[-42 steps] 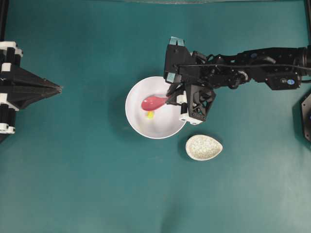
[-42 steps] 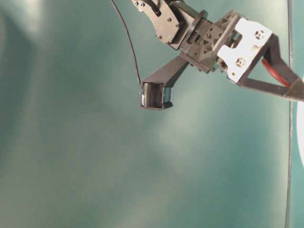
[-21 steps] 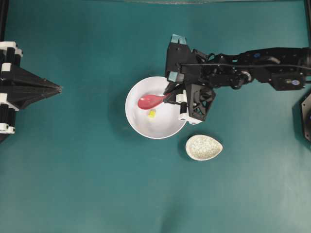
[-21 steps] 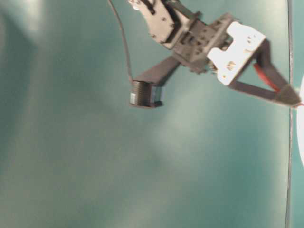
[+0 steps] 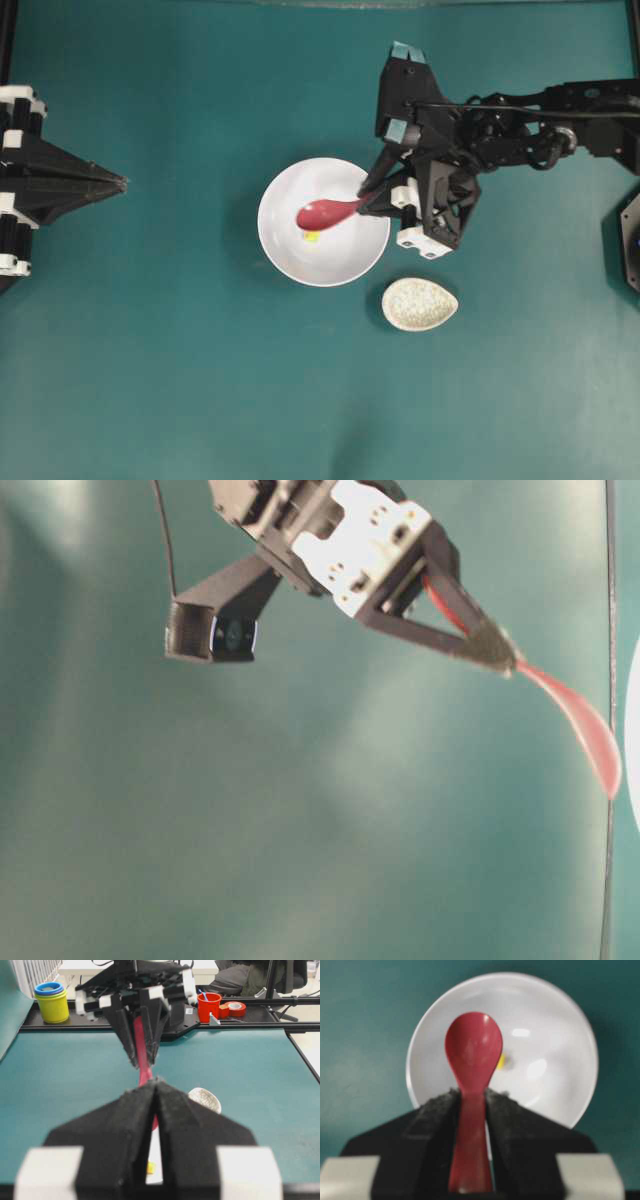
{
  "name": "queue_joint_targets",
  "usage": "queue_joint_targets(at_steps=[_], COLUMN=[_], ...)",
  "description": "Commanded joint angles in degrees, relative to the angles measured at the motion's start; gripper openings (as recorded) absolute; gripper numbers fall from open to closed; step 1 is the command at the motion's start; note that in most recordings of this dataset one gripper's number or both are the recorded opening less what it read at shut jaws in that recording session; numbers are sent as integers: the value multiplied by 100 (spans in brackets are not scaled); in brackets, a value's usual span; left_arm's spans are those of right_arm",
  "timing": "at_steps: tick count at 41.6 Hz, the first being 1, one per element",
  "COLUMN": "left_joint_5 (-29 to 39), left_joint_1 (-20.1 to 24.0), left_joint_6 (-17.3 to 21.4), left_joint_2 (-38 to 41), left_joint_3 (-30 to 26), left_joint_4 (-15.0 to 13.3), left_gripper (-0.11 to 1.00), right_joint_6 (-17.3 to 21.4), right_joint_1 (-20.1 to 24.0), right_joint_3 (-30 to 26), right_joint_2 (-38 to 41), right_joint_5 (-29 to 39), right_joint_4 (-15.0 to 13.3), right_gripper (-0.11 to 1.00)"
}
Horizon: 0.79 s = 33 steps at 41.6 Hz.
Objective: Scoop the yellow hexagonal prism block from the bowl with a spoon using the right arm.
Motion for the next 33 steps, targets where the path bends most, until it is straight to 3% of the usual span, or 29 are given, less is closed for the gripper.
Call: queue_joint_targets(at_steps=[1, 14, 33], left_joint_5=[-35, -35, -35], left_joint_1=[0, 0, 9], left_joint_6=[9, 9, 9], left_joint_2=[26, 26, 26], left_joint_3=[-141, -132, -132], left_joint_4=[18, 18, 18], left_gripper=[0, 0, 0], right_joint_6=[149, 334, 334], right_joint_1=[9, 9, 9], right_joint_3=[-97, -97, -88], right_joint_2=[-132, -114, 167], right_joint_5=[220, 738, 765], right_joint_4=[-18, -97, -229], right_gripper=[24, 24, 24])
